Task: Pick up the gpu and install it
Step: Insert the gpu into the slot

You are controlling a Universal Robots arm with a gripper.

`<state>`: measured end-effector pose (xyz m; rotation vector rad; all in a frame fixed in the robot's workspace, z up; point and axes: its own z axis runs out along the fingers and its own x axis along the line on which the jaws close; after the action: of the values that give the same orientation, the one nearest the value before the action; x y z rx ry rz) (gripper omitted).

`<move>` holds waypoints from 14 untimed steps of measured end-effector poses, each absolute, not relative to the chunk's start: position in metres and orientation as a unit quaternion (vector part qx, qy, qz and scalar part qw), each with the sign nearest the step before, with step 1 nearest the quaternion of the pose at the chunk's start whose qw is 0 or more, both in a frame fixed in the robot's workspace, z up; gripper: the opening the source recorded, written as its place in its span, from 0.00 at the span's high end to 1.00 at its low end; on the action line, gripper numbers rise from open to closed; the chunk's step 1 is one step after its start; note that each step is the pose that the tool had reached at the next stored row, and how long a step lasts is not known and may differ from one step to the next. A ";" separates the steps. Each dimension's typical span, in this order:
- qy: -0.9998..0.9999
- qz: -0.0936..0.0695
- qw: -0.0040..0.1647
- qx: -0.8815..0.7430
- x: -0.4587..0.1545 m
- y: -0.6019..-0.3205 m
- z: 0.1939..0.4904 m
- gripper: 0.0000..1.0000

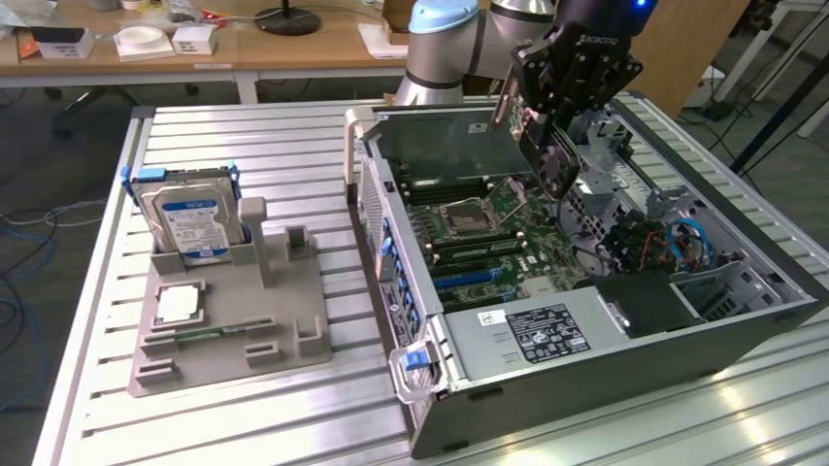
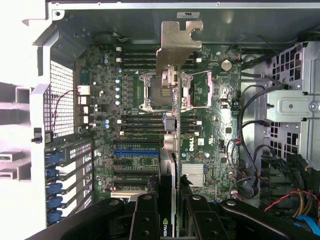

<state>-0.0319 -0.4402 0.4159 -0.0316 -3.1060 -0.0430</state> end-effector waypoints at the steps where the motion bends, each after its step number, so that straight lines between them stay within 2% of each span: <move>1: -1.000 -0.014 0.018 -0.010 -0.032 -0.440 0.416 0.74; 14: -1.000 -0.014 0.018 -0.007 -0.032 -0.440 0.416 0.74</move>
<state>-0.0319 -0.4402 0.4159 -0.0217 -3.1061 -0.0428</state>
